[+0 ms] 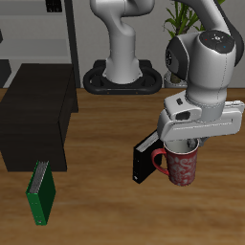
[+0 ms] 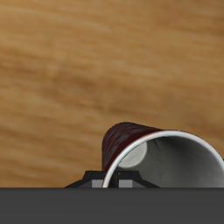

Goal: Place the red mug on top of the shelf

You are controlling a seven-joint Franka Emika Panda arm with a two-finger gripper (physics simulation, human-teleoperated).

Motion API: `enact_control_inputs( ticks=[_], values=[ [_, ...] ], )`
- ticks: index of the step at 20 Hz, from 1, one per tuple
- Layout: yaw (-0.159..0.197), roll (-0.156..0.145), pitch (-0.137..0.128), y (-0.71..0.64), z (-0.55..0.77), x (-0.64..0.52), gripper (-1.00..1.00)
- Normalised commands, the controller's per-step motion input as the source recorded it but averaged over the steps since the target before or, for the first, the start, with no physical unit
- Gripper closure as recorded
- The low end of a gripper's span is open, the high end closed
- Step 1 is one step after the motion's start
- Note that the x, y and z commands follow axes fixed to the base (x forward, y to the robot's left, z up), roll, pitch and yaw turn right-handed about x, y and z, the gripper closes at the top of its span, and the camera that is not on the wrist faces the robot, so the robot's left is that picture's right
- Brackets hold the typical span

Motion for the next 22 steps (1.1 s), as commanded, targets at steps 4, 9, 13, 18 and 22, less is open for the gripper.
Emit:
enact_control_inputs(
  ticks=[4,9,13,18,22],
  values=[
    [-0.008,0.001,-0.057,-0.20,0.63,-0.15,1.00],
    [-0.008,0.002,-0.032,-0.14,0.48,-0.17,1.00],
    [0.004,0.012,0.008,-0.30,0.56,-0.32,1.00],
    [-0.027,0.008,-0.026,-0.41,0.69,-0.37,1.00],
    [0.020,0.046,0.014,-0.43,0.48,-0.44,1.00]
  ],
)
